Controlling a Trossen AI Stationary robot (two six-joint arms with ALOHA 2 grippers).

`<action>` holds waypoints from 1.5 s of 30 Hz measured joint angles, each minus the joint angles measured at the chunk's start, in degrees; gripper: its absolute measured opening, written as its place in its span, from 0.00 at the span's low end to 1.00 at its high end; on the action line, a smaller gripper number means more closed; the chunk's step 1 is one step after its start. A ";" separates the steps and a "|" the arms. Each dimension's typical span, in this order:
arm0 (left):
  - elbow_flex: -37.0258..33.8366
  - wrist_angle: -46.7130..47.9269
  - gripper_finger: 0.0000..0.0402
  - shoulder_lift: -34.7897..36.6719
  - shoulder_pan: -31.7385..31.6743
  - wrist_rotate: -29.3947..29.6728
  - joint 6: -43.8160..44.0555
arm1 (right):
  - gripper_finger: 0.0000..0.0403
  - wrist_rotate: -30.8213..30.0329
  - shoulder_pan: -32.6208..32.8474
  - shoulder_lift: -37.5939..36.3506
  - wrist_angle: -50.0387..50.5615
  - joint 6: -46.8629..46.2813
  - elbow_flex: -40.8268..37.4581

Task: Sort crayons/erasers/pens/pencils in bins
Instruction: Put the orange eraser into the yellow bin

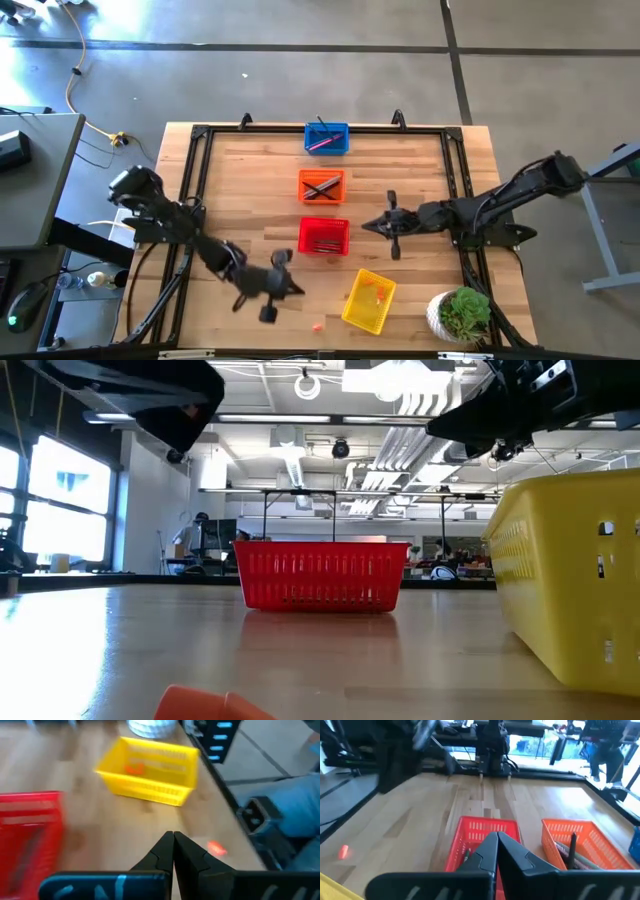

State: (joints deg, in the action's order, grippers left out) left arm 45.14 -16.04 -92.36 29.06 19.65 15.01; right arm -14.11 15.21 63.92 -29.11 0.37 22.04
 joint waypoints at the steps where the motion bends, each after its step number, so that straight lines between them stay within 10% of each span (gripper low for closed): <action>1: 1.82 0.30 0.00 -2.04 0.94 0.24 1.13 | 0.00 -0.48 0.41 0.02 -0.33 0.41 0.00; 27: 24.33 7.51 0.32 -30.88 7.83 5.44 17.85 | 0.00 -8.07 9.98 0.99 -1.75 -0.36 0.04; 45: 24.75 10.32 0.02 -31.19 7.31 7.11 15.68 | 0.00 -9.64 9.95 2.78 -1.96 0.00 0.07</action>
State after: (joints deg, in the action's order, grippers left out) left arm 69.89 -5.73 -123.56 36.37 26.76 30.69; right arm -23.75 25.17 66.70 -31.07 0.37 22.11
